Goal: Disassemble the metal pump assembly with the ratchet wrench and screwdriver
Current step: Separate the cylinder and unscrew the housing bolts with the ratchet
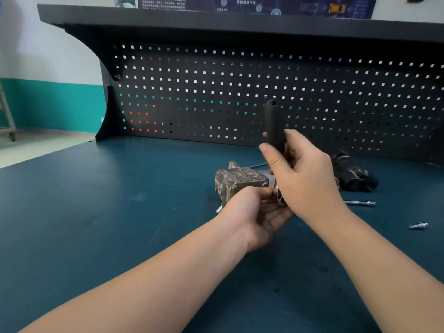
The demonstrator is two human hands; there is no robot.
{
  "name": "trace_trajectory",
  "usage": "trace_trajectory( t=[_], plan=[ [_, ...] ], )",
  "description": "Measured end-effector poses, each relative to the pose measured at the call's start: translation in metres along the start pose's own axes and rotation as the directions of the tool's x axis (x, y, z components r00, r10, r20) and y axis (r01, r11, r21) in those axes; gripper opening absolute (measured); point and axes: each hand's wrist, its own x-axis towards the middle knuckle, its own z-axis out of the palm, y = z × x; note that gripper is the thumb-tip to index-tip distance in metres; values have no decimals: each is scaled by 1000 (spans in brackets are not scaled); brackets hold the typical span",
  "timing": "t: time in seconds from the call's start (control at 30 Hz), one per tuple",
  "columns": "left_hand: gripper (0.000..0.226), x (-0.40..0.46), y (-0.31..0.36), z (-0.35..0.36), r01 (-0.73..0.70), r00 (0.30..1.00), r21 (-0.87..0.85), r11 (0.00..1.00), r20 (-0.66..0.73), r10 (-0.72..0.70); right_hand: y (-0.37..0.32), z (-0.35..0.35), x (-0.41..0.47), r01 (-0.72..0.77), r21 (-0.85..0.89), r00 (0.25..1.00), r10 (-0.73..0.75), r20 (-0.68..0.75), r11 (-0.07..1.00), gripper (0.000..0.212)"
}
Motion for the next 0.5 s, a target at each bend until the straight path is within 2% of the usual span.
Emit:
trace_trajectory(
  t=[0.07, 0.13, 0.17, 0.23, 0.27, 0.3, 0.33, 0.37, 0.43, 0.5],
  plan=[
    [19, 1, -1, 1, -6, 1000, -6, 1000, -4, 6, 6, 1, -1, -102, 19, 983, 104, -149, 995, 16],
    [16, 2, -2, 1, -11, 1000, -13, 1000, 5, 11, 15, -2, 0, -288, 164, 913, 322, -251, 944, 16],
    [16, 2, -2, 2, -10, 1000, -7, 1000, 12, 10, 20, -3, 1, -393, 310, 834, 477, -276, 866, 15],
    [19, 3, -2, 1, -8, 1000, 10, 1000, 19, 8, 29, -5, 0, -534, 604, 612, 764, -207, 591, 13],
    [20, 3, -3, 1, -10, 1000, 19, 1000, 16, 10, 31, -4, -2, -555, 676, 535, 830, -156, 485, 17],
    [20, 3, -3, 1, -12, 1000, 28, 1000, 11, 12, 31, -4, -4, -564, 700, 503, 854, -130, 439, 20],
    [20, 3, -3, 1, -12, 1000, 37, 999, 6, 12, 30, -4, -4, -560, 690, 518, 844, -141, 459, 19],
    [20, 3, -3, 1, -9, 1000, 44, 999, 0, 9, 27, -4, -4, -531, 658, 579, 795, -178, 534, 15],
    [22, 3, -3, 1, 4, 1000, 69, 998, -5, -3, 18, -6, -2, -408, 547, 765, 601, -232, 731, 7],
    [23, 2, -2, 0, 22, 1000, 95, 995, 0, -22, 9, -7, 0, -247, 415, 925, 340, -168, 876, 4]
  ],
)
